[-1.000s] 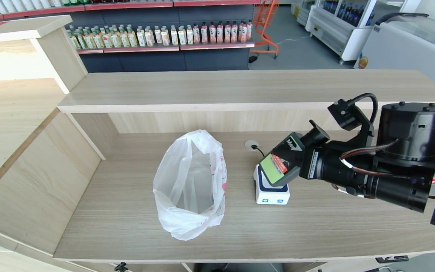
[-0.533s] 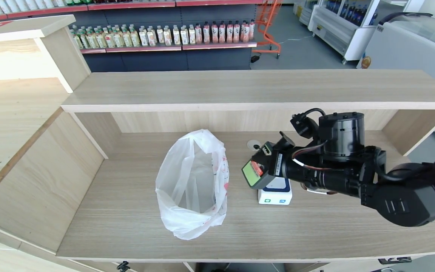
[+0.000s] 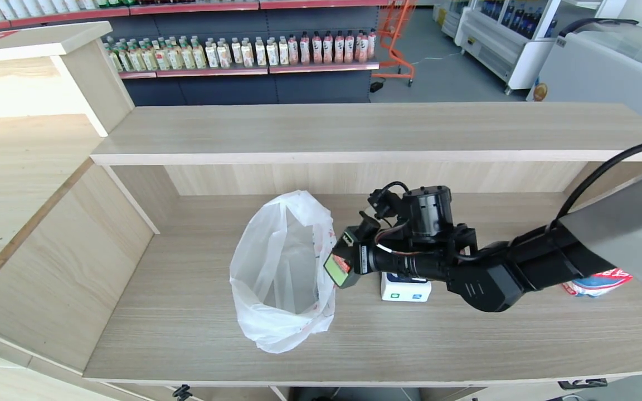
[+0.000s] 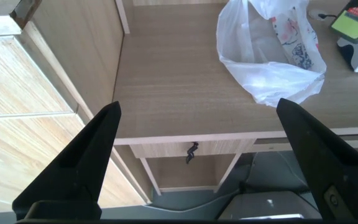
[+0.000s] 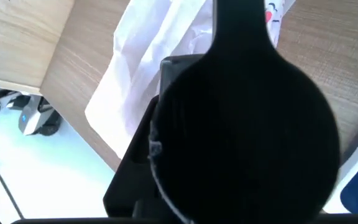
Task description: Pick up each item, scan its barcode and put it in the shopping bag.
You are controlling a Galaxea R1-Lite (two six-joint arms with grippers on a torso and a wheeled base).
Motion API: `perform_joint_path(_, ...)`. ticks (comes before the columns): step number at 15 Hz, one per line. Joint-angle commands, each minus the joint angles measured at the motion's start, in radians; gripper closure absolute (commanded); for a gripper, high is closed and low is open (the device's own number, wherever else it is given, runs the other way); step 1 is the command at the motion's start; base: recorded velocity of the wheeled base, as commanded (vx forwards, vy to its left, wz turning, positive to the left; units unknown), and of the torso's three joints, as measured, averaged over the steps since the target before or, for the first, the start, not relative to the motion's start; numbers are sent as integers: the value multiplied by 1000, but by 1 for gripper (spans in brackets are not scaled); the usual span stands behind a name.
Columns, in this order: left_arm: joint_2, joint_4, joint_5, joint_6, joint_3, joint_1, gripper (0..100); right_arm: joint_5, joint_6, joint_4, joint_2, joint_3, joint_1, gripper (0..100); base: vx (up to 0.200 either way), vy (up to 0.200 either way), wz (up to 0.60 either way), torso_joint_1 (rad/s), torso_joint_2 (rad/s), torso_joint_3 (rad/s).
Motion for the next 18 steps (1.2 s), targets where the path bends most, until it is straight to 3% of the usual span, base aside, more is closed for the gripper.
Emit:
perform_joint_path(1,2,0,0,0,0,0,0,15,-75,-2,117,-96,37,100,0,0,0,0,0,0)
perform_joint_path(4,2,0,0,0,0,0,0,98,-220,-2,194,-207,69,100,0,0,0,0,0,0)
perform_joint_path(9,2,0,0,0,0,0,0,101,-468,-3,284,-254,72,100,0,0,0,0,0,0)
perform_joint_path(15,2,0,2,0,0,0,0,98,-574,-86,326,-254,68,100,0,0,0,0,0,0)
perform_joint_path(16,0,0,0,0,0,0,0,98,-574,-94,326,-254,66,0,0,0,0,0,0,0)
perform_joint_path(18,2,0,0,0,0,0,0,101,-545,-109,302,-245,60,0,0,0,0,0,0,0)
